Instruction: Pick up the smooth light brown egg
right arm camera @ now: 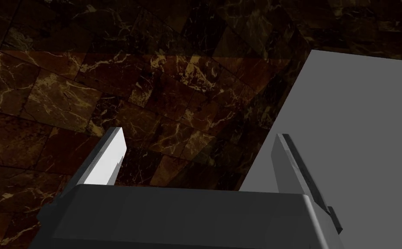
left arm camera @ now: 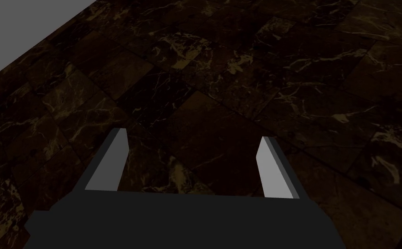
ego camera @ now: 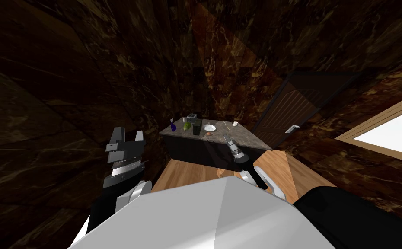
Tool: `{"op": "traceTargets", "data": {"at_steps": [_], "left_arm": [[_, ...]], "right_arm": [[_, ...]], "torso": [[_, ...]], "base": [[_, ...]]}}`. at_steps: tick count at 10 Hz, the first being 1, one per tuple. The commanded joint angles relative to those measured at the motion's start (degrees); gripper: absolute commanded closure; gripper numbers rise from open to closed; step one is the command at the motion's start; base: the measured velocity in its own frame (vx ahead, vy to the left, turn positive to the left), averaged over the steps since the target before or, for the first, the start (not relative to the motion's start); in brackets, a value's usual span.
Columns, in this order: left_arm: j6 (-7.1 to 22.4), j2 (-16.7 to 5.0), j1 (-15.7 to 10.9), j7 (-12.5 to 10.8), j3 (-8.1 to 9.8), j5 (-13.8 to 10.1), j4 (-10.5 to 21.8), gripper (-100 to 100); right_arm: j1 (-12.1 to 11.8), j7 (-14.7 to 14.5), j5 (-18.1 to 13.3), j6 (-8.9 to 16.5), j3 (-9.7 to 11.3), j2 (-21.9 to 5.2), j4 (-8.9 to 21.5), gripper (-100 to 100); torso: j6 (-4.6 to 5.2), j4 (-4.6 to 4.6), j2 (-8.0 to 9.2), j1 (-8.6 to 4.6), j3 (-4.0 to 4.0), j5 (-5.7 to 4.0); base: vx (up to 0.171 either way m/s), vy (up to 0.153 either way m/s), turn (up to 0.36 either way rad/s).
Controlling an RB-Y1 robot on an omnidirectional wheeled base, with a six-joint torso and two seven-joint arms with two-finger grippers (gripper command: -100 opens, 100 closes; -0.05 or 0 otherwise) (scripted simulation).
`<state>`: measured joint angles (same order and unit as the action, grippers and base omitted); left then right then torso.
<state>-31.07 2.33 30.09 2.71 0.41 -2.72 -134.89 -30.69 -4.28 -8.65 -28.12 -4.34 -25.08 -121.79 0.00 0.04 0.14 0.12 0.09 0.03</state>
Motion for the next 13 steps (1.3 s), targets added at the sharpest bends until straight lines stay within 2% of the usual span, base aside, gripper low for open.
{"op": "traceTargets", "data": {"at_steps": [1, 2, 3, 4, 6, 7, 8, 9, 10, 11, 12, 13], "left_arm": [[0.0, 0.0, 0.0, 0.0, 0.0, 0.0, 0.0, 0], [0.0, 0.0, 0.0, 0.0, 0.0, 0.0, 0.0, 0], [0.0, 0.0, 0.0, 0.0, 0.0, 0.0, 0.0, 0], [0.0, 0.0, 0.0, 0.0, 0.0, 0.0, 0.0, 0], [0.0, 0.0, 0.0, 0.0, 0.0, 0.0, 0.0, 0], [0.0, 0.0, 0.0, 0.0, 0.0, 0.0, 0.0, 0], [0.0, 0.0, 0.01, 0.0, 0.0, 0.0, 0.0, 0], [0.0, 0.0, 0.0, 0.0, 0.0, 0.0, 0.0, 0], [0.0, 0.0, 0.01, 0.0, 0.0, 0.0, 0.0, 0], [0.0, 0.0, 0.0, 0.0, 0.0, 0.0, 0.0, 0], [0.0, 0.0, 0.01, 0.0, 0.0, 0.0, 0.0, 0], [0.0, 0.0, 0.01, 0.0, 0.0, 0.0, 0.0, 0]], "right_arm": [[0.07, -1.48, -1.06, -0.03, -0.22, -2.86, 2.03, -100], [0.07, -1.48, -1.06, -0.03, -0.22, -3.44, 2.03, -100], [0.16, -2.75, -2.17, 0.17, -0.23, -5.68, 3.61, -100], [0.16, -2.75, -2.17, 0.17, -0.23, -6.1, 3.61, -100], [0.48, -5.3, -4.73, 0.47, -0.08, -10.16, 7.02, -100], [0.48, -5.3, -4.73, 0.47, -0.08, -11.62, 7.02, -100], [0.72, -6.54, -6.18, 0.58, 0.08, -13.54, 8.85, -100], [0.72, -6.54, -6.18, 0.58, 0.08, -14.44, 8.85, -100], [1.0, -7.77, -7.73, 0.65, 0.29, -16.52, 10.74, -100], [1.0, -7.77, -7.73, 0.65, 0.29, -17.27, 10.74, -100], [1.34, -8.96, -9.37, 0.7, 0.57, -19.56, 12.7, -100], [1.34, -8.96, -9.37, 0.7, 0.57, -20.1, 12.7, -100]], "torso": [[0.0, 0.0, 0.0, 0.0, 0.0, 0.0], [0.0, -0.01, -0.01, -0.01, -0.01, 0.0], [0.0, -0.01, -0.05, -0.02, -0.03, 0.0], [-0.01, -0.03, -0.12, -0.01, -0.07, 0.0], [-0.01, -0.03, -0.1, 0.0, -0.06, 0.0], [-0.01, -0.02, -0.09, 0.08, -0.06, 0.01], [0.0, -0.03, -0.14, 0.04, -0.08, 0.01], [-0.01, -0.05, -0.21, 0.01, -0.12, 0.0], [0.01, -0.05, -0.21, -0.02, -0.12, 0.0], [-0.01, -0.05, -0.23, 0.0, -0.13, 0.0], [0.01, -0.05, -0.21, -0.01, -0.13, 0.0], [-0.02, -0.06, -0.26, 0.02, -0.15, 0.0]], "base": [[-0.031, 0.04, 0.07], [-0.021, 0.034, 0.031], [-0.003, 0.043, 0.08], [-0.007, 0.034, 0.04], [-0.016, 0.057, 0.1], [0.0, 0.049, 0.045], [0.023, 0.043, 0.085], [0.017, 0.035, 0.038], [0.018, 0.045, 0.08], [0.017, 0.038, 0.051], [0.029, 0.05, 0.105], [0.027, 0.036, 0.042]]}}
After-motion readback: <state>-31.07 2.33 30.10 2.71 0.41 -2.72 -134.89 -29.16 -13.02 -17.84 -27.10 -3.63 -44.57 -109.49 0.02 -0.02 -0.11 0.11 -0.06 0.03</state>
